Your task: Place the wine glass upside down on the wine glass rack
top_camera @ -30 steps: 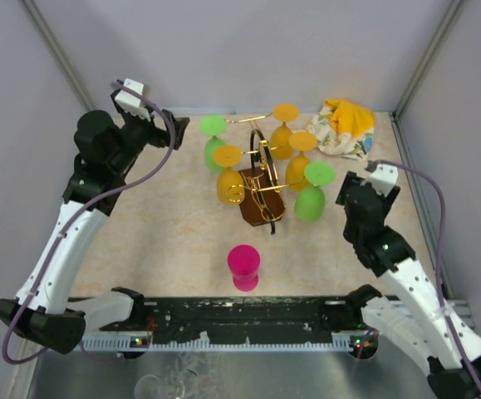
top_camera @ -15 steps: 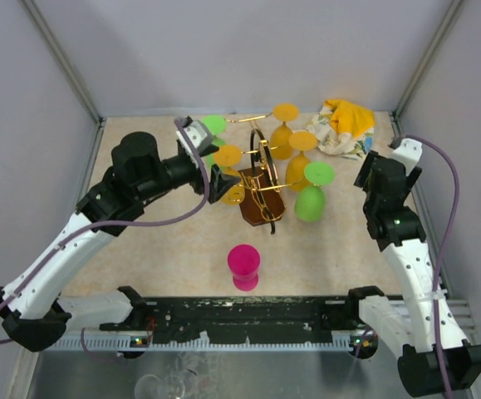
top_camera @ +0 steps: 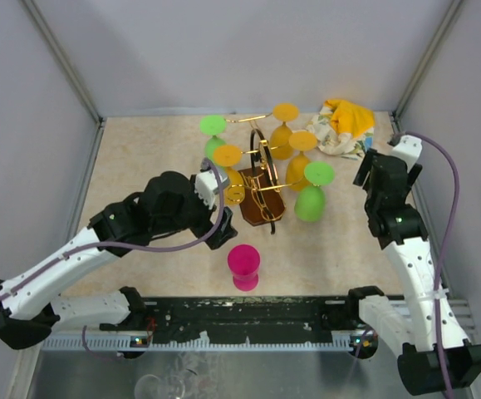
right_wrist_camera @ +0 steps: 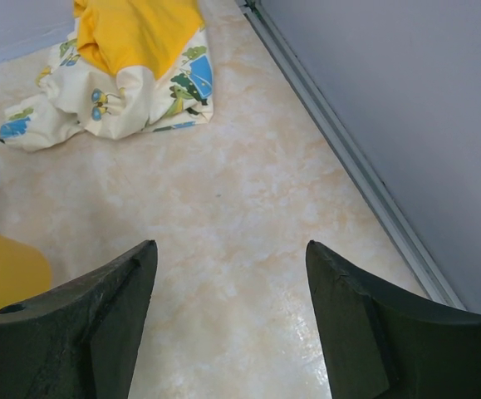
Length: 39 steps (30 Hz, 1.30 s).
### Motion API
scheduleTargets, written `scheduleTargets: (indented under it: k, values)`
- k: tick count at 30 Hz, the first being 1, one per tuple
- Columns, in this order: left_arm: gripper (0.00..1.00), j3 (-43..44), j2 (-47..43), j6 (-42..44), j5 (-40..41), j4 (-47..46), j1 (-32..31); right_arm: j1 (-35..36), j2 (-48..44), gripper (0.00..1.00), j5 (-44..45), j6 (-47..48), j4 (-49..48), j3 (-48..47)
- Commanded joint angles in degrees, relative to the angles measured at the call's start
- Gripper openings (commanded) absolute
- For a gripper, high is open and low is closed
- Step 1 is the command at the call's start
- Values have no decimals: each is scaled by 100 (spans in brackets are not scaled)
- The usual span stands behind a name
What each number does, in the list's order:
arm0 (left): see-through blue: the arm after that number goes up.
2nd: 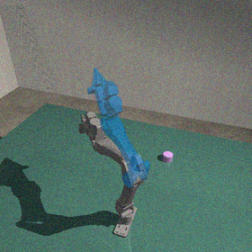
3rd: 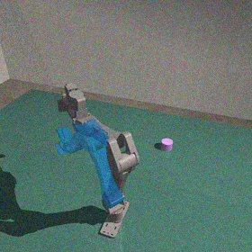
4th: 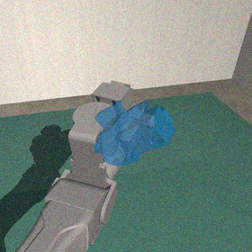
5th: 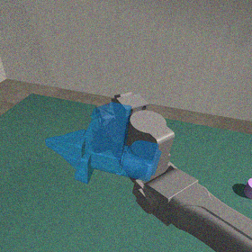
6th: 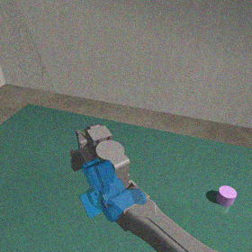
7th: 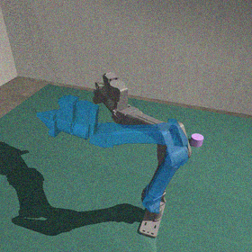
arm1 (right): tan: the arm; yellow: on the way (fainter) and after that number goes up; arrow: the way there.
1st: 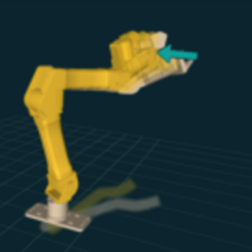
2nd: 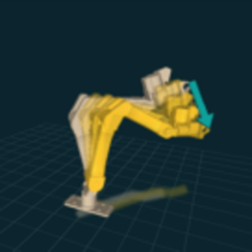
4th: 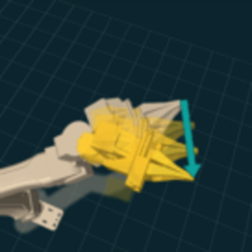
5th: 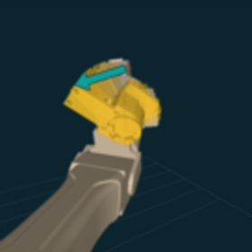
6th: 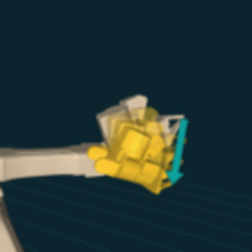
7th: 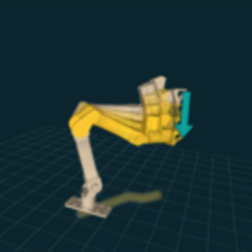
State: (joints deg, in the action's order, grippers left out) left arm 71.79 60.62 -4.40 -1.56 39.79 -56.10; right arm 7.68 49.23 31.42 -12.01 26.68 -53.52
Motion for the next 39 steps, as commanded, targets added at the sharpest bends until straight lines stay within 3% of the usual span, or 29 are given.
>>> scheduleTargets:
  k: [1,19,34,39]
  values:
    - [94,-387,-72,-972,449,424,-127,-29,-49,73,12,77,-66,-454]
    - [71,-752,794,-1757,243,728,-713,-22,120,78,-5,263,-176,-705]
    - [2,-971,890,-1913,502,692,-752,-28,61,78,-123,208,-184,-650]
    - [0,-877,375,-2001,986,720,-753,-26,77,78,-170,184,-205,-608]
